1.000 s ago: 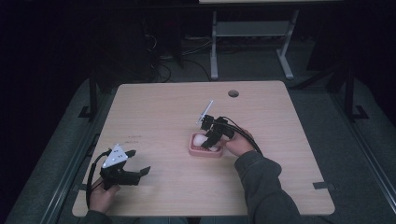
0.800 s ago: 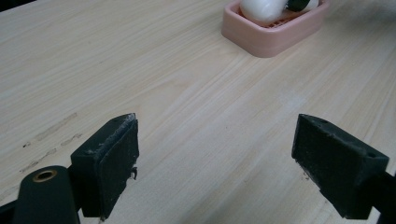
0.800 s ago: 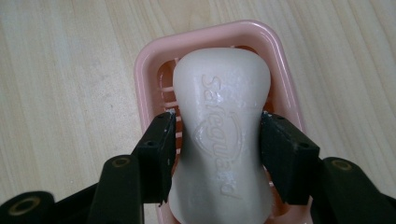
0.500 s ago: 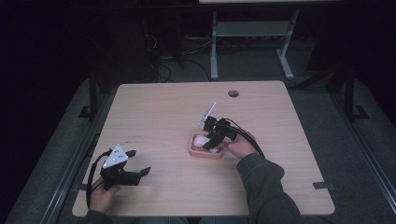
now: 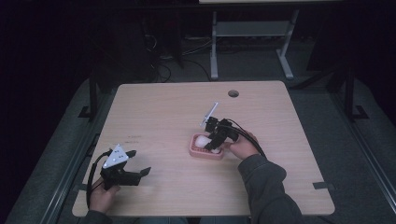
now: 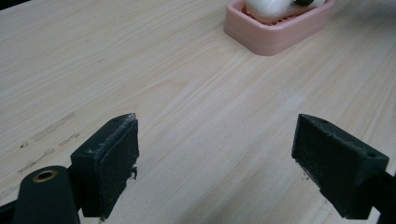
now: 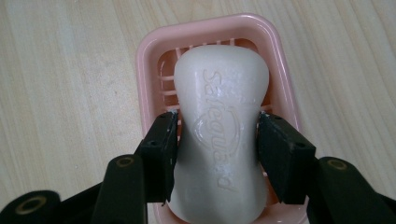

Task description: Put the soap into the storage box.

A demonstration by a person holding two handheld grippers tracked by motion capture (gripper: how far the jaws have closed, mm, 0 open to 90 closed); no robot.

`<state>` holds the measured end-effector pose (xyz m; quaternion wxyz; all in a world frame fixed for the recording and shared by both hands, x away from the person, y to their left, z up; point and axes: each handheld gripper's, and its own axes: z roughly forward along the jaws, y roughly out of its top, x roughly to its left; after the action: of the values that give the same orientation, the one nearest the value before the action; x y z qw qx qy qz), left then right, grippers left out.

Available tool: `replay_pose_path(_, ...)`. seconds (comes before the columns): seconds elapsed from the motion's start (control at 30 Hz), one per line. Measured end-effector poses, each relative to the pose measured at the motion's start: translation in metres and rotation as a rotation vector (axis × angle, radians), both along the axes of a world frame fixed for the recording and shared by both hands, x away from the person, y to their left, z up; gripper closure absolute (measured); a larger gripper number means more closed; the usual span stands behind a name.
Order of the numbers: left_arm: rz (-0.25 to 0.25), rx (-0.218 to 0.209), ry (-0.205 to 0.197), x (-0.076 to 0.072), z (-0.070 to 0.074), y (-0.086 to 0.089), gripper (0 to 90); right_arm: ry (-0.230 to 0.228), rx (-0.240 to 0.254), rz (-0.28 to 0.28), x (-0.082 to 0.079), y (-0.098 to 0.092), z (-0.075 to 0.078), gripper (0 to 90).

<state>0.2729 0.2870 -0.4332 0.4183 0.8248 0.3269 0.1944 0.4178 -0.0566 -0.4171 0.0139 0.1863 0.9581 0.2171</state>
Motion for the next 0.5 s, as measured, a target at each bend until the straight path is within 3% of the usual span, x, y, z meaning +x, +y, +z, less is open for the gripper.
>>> replay_pose_path(0.5,0.003,-0.004,0.000,-0.0002,-0.0003,-0.0006,14.5,0.004,0.004,-0.005,-0.0009,-0.0032,0.0011,48.4)
